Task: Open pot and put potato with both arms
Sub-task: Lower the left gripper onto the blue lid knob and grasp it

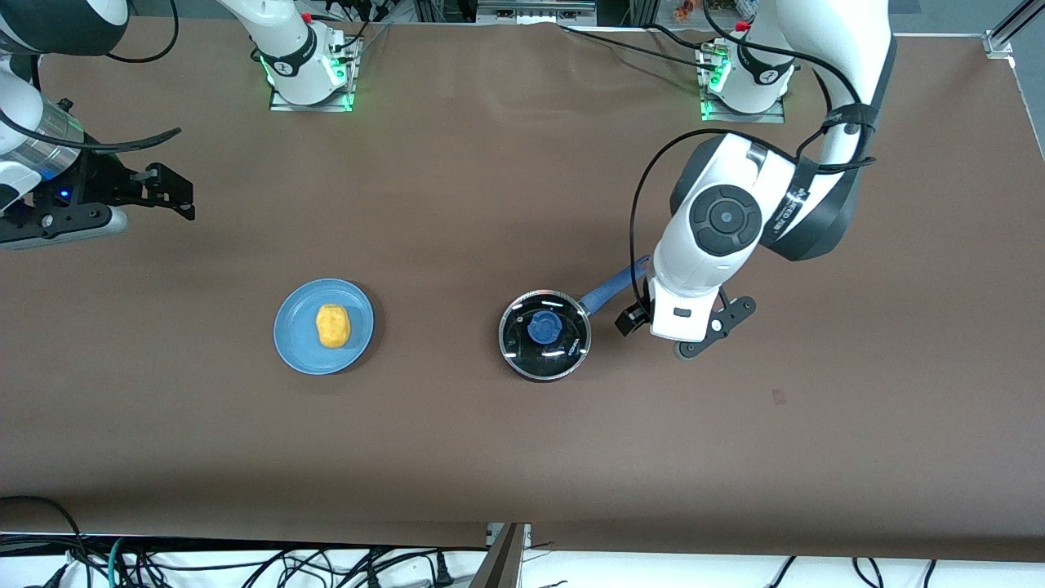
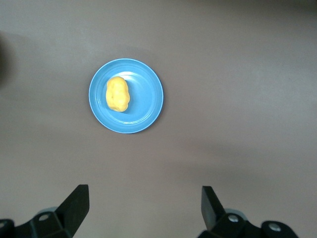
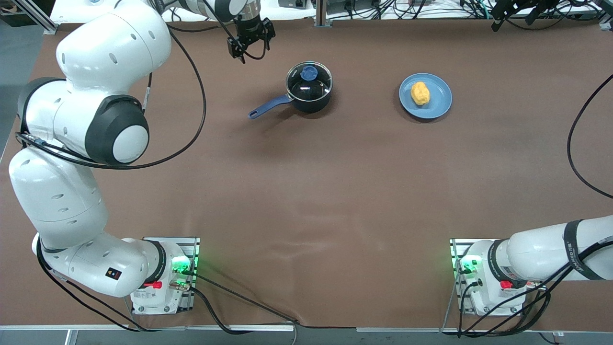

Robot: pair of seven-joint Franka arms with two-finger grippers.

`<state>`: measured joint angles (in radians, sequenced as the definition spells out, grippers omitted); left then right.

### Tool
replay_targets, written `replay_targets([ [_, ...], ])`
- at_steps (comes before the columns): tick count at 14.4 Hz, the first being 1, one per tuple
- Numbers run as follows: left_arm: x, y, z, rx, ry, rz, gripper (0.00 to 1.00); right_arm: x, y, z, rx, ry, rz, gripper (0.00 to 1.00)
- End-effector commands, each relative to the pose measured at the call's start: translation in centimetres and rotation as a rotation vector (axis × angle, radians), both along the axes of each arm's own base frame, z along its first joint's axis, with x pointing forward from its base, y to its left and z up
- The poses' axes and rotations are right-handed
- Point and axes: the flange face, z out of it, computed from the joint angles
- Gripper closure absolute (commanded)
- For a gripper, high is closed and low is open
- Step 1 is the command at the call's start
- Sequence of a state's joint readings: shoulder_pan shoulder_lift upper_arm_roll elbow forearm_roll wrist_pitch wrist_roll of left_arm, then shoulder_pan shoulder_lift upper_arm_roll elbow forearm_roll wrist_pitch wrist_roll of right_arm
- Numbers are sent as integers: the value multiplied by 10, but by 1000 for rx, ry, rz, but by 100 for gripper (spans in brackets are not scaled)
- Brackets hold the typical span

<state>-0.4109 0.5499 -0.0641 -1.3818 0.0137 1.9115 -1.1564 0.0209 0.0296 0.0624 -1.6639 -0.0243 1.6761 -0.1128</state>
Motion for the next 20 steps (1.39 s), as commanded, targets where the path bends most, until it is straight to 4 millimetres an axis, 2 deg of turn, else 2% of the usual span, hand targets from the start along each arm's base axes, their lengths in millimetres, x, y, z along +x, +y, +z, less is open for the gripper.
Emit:
replay_targets([
  [1, 4, -26, -11, -10, -51, 107, 0, 1, 0, 4, -9, -2, -10, 0],
  [4, 0, -54, -32, -33, -87, 201, 0, 2, 0, 4, -9, -3, -11, 0],
  [9, -8, -106, -62, -34, -87, 230, 0, 2, 0, 4, -9, -3, -11, 0],
  [12, -6, -116, -59, -49, -100, 260, 0, 1, 0, 5, -9, -6, -11, 0],
  [15, 7, -123, -59, -65, -127, 316, 0, 2, -1, 5, -8, -11, -13, 0],
  [20, 7, -131, -79, -33, -144, 350, 0, 5, -1, 5, -10, -14, -12, 0],
])
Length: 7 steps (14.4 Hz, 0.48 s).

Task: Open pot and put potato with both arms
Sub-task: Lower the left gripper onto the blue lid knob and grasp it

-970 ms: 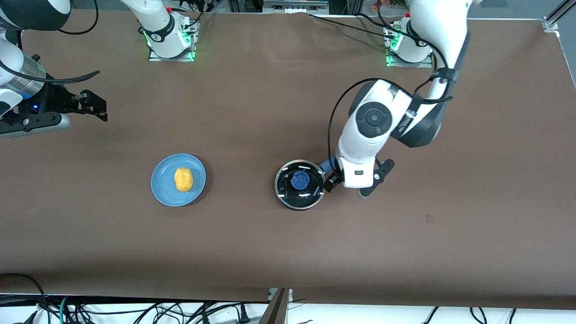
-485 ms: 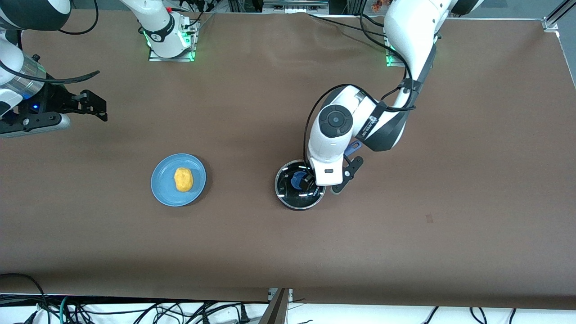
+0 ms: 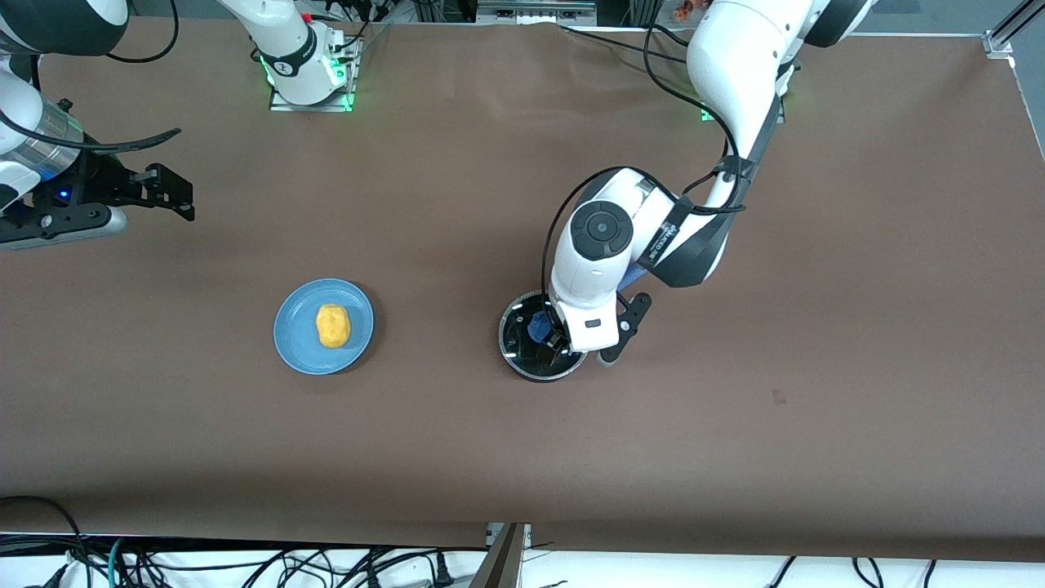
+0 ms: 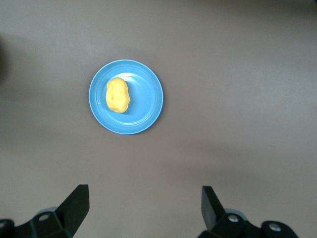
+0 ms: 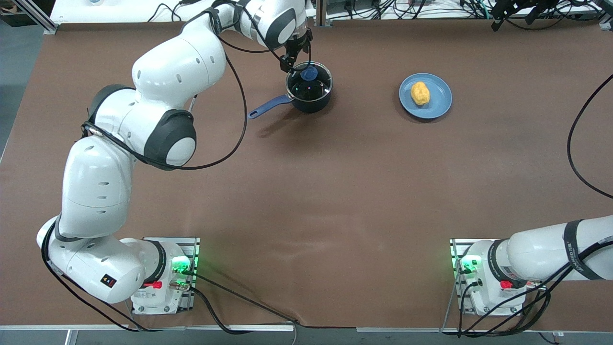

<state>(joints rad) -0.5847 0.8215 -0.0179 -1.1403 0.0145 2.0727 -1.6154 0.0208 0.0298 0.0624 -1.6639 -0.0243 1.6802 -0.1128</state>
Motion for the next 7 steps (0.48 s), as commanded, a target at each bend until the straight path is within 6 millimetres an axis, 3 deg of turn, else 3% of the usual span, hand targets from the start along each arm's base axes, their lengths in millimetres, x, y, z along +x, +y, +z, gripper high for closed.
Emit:
replay_targets([
  [1, 1, -18, -10, 40, -41, 30, 0, 5, -1, 4, -11, -9, -11, 0],
  [7, -1, -30, -18, 33, -46, 87, 0, 8, -14, -3, -9, 4, -32, 0],
])
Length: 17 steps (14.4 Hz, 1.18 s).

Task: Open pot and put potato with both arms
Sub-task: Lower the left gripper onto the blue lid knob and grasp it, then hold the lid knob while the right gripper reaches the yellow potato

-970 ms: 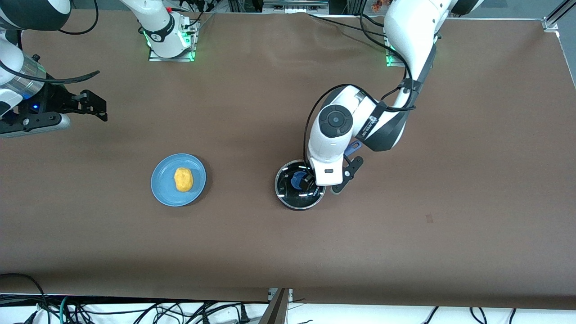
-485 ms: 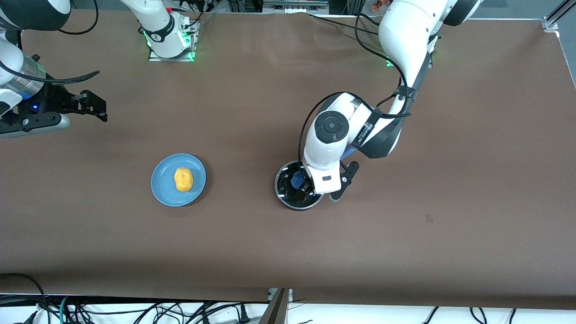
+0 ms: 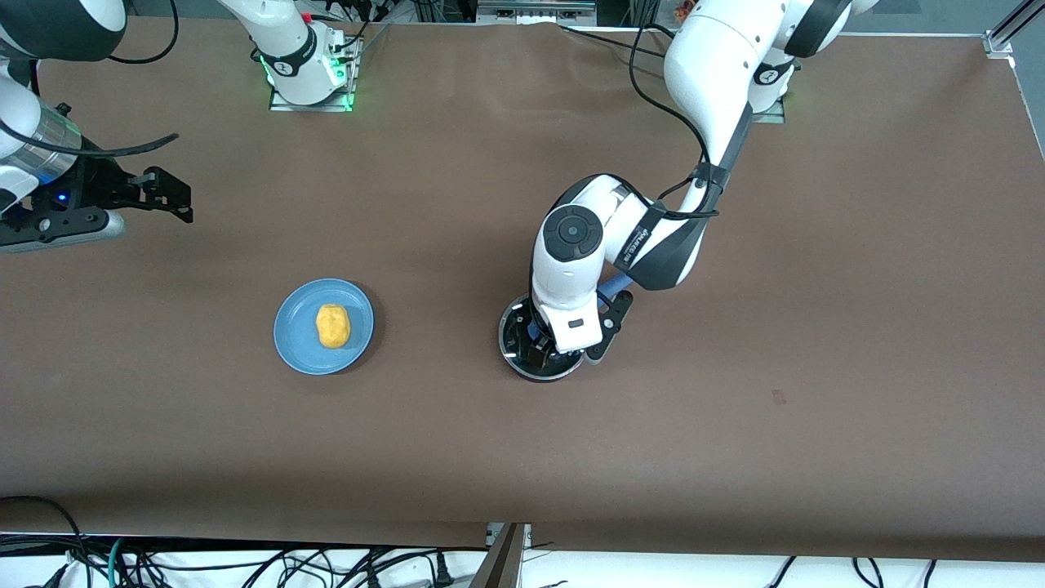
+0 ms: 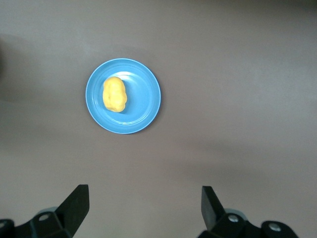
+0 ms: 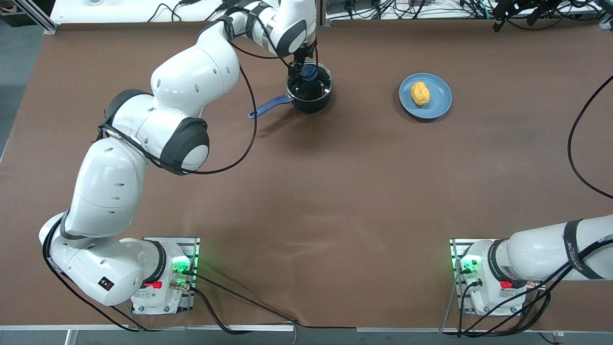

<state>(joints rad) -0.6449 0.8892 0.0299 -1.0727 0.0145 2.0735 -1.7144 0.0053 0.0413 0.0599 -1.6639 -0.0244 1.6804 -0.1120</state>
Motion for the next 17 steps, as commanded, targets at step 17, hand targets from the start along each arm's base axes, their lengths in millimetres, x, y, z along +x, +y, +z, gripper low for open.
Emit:
replay_targets([
  [17, -14, -22, -29, 50, 0, -50, 6, 5, 2, -4, 23, 40, 11, 0],
])
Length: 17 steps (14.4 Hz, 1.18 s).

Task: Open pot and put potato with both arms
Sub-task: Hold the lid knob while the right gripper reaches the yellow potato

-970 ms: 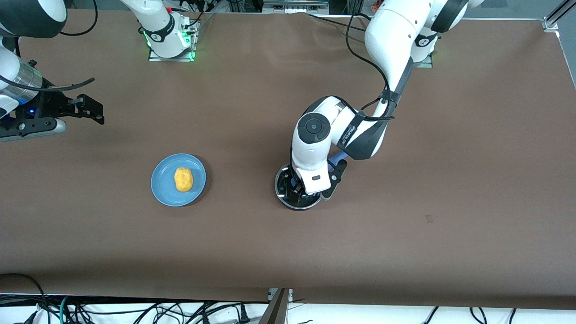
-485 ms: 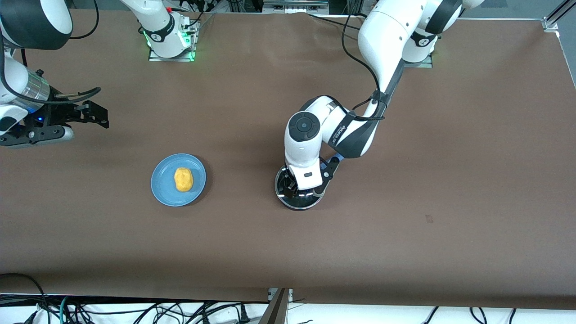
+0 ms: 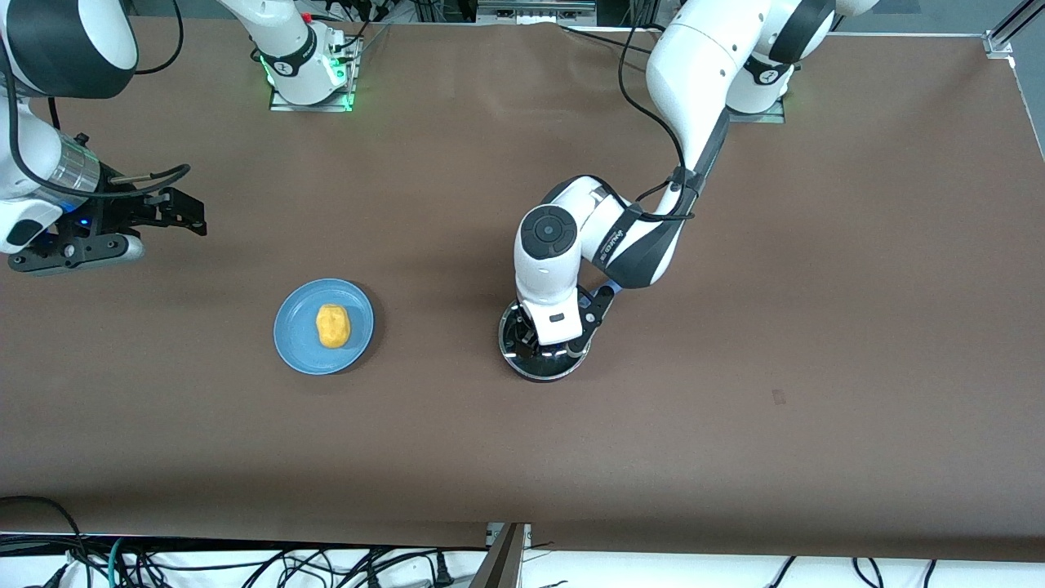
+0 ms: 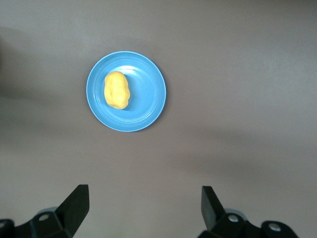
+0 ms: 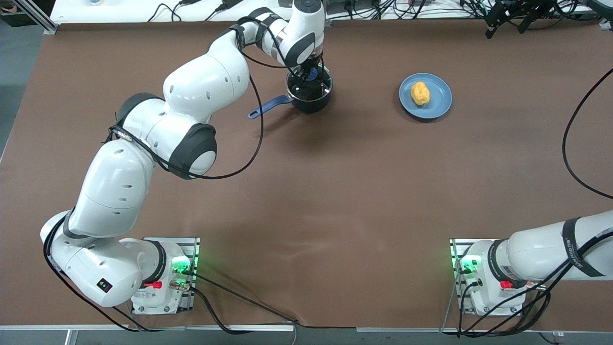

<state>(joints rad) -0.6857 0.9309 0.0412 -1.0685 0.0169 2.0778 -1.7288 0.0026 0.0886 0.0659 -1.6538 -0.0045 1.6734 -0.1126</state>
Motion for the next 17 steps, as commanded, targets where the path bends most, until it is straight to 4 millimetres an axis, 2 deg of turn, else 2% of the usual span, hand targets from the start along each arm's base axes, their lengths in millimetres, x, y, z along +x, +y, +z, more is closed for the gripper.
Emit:
replay_targets([
  [1, 2, -1, 0, 25, -17, -35, 7, -5, -1, 27, -3, -18, 17, 0],
  [3, 2, -1, 0, 26, -14, -60, 11, -12, -3, 18, -18, 57, 16, 0],
  [5, 4, 1, 0, 28, -15, -67, 13, -8, 0, 4, -17, 85, 20, 0],
  [8, 5, 3, 1, 25, -12, -66, 22, 21, 9, -63, -12, 149, 31, 0],
  [10, 6, 4, 1, 24, -11, -64, 27, 39, 30, -107, -11, 123, 43, 0],
  [12, 6, 4, 2, 22, -10, -64, 34, 48, 49, -135, -12, 119, -6, 0],
  [14, 8, 7, 3, 20, -10, -64, 42, 51, 76, -160, -18, 114, -38, 0],
  [15, 8, 7, 4, 20, -11, -65, 44, 53, 80, -172, -19, 109, -55, 0],
  [17, 10, 8, 4, 19, -9, -62, 50, 56, 90, -211, -16, 103, -72, 0],
])
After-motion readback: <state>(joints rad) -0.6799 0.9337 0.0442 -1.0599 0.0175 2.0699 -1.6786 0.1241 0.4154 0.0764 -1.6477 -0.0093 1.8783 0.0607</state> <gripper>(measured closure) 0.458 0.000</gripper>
